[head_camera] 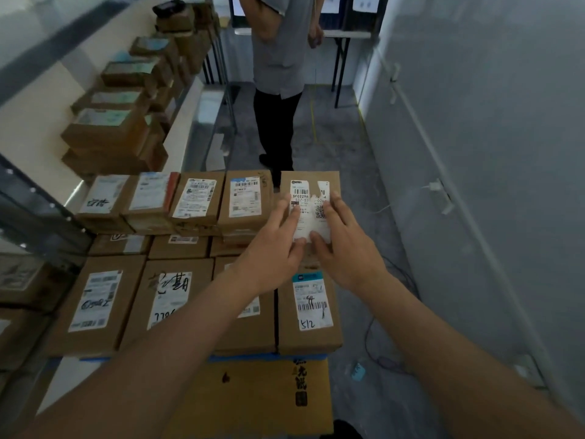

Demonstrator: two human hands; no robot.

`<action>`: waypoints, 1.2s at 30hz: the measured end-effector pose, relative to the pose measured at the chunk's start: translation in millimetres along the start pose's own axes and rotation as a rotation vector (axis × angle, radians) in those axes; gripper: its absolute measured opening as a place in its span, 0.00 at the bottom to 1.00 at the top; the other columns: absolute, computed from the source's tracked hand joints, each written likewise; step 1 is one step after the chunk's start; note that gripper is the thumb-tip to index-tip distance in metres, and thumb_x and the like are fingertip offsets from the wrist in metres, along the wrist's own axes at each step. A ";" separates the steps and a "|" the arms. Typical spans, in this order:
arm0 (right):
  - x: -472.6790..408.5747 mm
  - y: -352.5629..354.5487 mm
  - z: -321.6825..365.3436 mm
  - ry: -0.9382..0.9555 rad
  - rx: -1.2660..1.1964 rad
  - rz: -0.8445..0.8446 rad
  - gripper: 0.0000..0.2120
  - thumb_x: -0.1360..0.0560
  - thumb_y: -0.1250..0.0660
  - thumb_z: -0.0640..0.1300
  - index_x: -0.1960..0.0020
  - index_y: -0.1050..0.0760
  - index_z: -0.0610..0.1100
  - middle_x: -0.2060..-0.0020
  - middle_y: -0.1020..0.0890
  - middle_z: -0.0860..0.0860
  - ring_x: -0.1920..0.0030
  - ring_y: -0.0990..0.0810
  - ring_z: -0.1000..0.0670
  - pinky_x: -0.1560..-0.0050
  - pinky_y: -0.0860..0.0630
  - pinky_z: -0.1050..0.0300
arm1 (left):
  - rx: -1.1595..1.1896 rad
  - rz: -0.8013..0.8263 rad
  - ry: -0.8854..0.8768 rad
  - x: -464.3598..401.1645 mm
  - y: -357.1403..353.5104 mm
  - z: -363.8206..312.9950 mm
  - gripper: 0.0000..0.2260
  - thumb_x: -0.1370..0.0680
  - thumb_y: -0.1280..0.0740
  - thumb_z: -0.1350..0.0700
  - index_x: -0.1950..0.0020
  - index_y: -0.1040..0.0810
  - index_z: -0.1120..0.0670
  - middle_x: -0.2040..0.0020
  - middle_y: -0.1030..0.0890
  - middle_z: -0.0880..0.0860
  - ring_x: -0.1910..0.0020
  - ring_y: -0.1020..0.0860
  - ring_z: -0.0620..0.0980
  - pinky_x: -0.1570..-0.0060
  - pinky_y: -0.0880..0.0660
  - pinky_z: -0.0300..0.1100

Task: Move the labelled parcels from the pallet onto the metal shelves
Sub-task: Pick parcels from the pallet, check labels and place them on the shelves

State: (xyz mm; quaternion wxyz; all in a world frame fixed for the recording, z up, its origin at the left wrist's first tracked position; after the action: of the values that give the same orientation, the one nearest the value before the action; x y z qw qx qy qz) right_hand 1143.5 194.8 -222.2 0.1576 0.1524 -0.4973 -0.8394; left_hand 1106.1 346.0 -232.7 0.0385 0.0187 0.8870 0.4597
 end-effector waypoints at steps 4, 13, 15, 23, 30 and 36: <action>-26.9 -6.4 -19.2 -0.016 -0.034 0.036 0.32 0.17 0.41 0.55 0.19 0.47 0.43 0.18 0.52 0.53 0.23 0.39 0.51 0.35 0.26 0.49 | 0.032 0.018 0.044 -29.7 -14.4 7.7 0.29 0.14 0.42 0.50 0.16 0.48 0.58 0.17 0.60 0.42 0.18 0.56 0.47 0.21 0.47 0.45; -85.4 -34.9 -64.3 -0.008 -0.090 0.178 0.31 0.16 0.43 0.56 0.18 0.48 0.46 0.18 0.54 0.56 0.22 0.40 0.49 0.29 0.32 0.34 | -0.009 0.069 0.185 -85.9 -38.0 25.3 0.29 0.14 0.43 0.51 0.16 0.49 0.57 0.17 0.61 0.43 0.18 0.49 0.50 0.22 0.40 0.47; -96.2 -39.7 -68.4 0.013 -0.116 0.199 0.31 0.16 0.42 0.53 0.18 0.47 0.44 0.18 0.54 0.53 0.22 0.40 0.50 0.27 0.32 0.44 | -0.019 0.066 0.217 -95.2 -41.6 28.9 0.29 0.14 0.43 0.51 0.16 0.50 0.56 0.17 0.60 0.44 0.20 0.45 0.51 0.23 0.37 0.48; -119.4 -55.2 -76.7 0.068 -0.123 0.269 0.31 0.16 0.41 0.51 0.18 0.47 0.42 0.18 0.53 0.50 0.20 0.46 0.49 0.27 0.37 0.54 | -0.025 0.046 0.311 -112.2 -53.2 44.8 0.28 0.14 0.43 0.51 0.16 0.49 0.57 0.17 0.58 0.46 0.20 0.43 0.52 0.23 0.37 0.49; -125.5 -61.4 -78.2 0.074 -0.168 0.299 0.30 0.16 0.40 0.50 0.18 0.47 0.44 0.18 0.53 0.52 0.20 0.45 0.51 0.26 0.35 0.53 | -0.126 0.047 0.326 -114.4 -57.9 50.9 0.28 0.14 0.43 0.51 0.17 0.47 0.58 0.16 0.56 0.53 0.21 0.40 0.55 0.24 0.36 0.47; -130.7 -65.6 -75.8 0.084 -0.203 0.287 0.30 0.16 0.39 0.49 0.19 0.45 0.42 0.18 0.51 0.50 0.19 0.48 0.51 0.24 0.40 0.54 | -0.253 0.039 0.333 -115.8 -59.2 56.7 0.26 0.15 0.43 0.50 0.18 0.42 0.58 0.18 0.49 0.58 0.21 0.40 0.59 0.25 0.34 0.55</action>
State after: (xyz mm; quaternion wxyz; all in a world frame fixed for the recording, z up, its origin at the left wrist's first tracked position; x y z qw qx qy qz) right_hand 1285.5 219.4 -301.9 0.3112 0.0980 -0.4195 -0.8471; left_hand 1226.5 350.1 -307.7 -0.1154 -0.0451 0.8158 0.5649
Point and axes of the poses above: each hand's wrist, its own x-axis away from the middle knuckle, its own y-axis out of the back of the hand, z = x × y, the point moved 4 cm from there along -x, towards the middle knuckle
